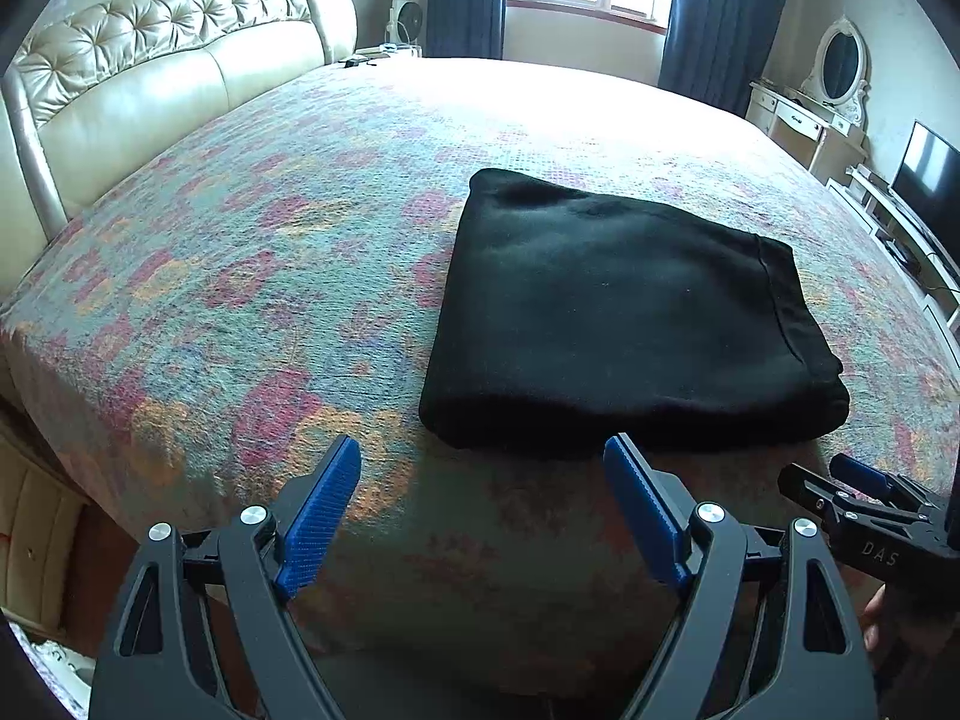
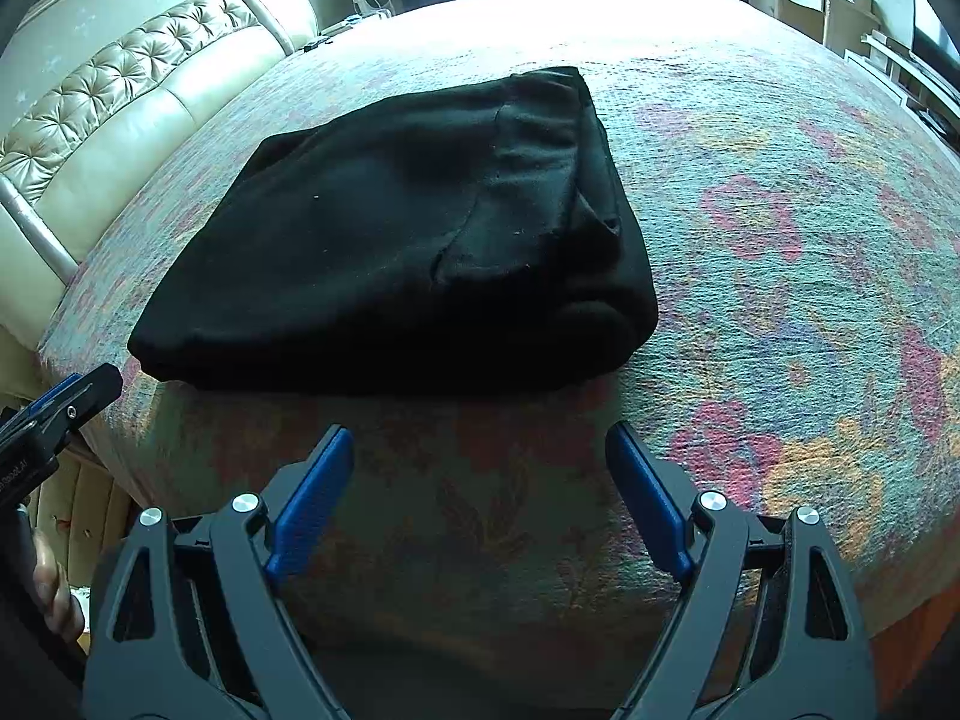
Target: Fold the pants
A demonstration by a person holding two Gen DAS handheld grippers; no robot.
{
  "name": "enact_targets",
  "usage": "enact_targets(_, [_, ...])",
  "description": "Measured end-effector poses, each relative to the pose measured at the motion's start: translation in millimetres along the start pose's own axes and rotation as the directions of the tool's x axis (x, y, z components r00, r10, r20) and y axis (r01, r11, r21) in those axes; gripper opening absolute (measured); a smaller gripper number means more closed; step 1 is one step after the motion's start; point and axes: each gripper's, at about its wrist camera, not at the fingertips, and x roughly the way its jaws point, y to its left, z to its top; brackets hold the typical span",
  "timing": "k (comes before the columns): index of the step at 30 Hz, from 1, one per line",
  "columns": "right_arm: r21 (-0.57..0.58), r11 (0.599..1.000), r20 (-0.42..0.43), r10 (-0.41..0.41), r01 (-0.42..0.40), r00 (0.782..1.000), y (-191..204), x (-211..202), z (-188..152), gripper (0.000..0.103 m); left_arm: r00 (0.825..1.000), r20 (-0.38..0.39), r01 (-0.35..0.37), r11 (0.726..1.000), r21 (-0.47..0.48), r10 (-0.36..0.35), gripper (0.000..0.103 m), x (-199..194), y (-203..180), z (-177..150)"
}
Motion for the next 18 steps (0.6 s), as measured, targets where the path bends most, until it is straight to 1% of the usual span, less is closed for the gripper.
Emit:
enact_targets(6, [-0.002,1.0,-0.001,0.0,0.0,1.0,3.8,-0.1,-1.8,0.086,1.0,0.013,-0.006,1.0,0.011,0.006,0.082,-2.2,-2.8,0.3])
enact_targets(10, [0.001,1.0,-0.004,-0.001,0.001,1.0,5.0,0.3,-2.9,0.086,0.999,0.031,-0.037,0.999,0.032,0.036,0.083,-4.2,-7.5,0.2])
enact_targets(12, [0.001,1.0,-0.006,0.0,0.0,1.0,5.3,0.5,-3.1,0.086,0.997,0.044,-0.058,0.997,0.043,0.056,0.087,-6.0,-10.6,0.1])
enact_targets(15, [-0.002,1.0,-0.01,0.0,0.0,1.0,5.6,1.4,-3.4,0.086,0.992,0.071,-0.105,0.992,0.068,0.1,0.087,-9.3,-16.1,-1.2])
enact_targets(18, [-0.002,1.0,-0.014,0.0,0.0,1.0,5.0,2.6,-3.7,0.086,0.99,0.074,-0.129,0.988,0.089,0.123,0.087,-8.9,-20.3,-2.1])
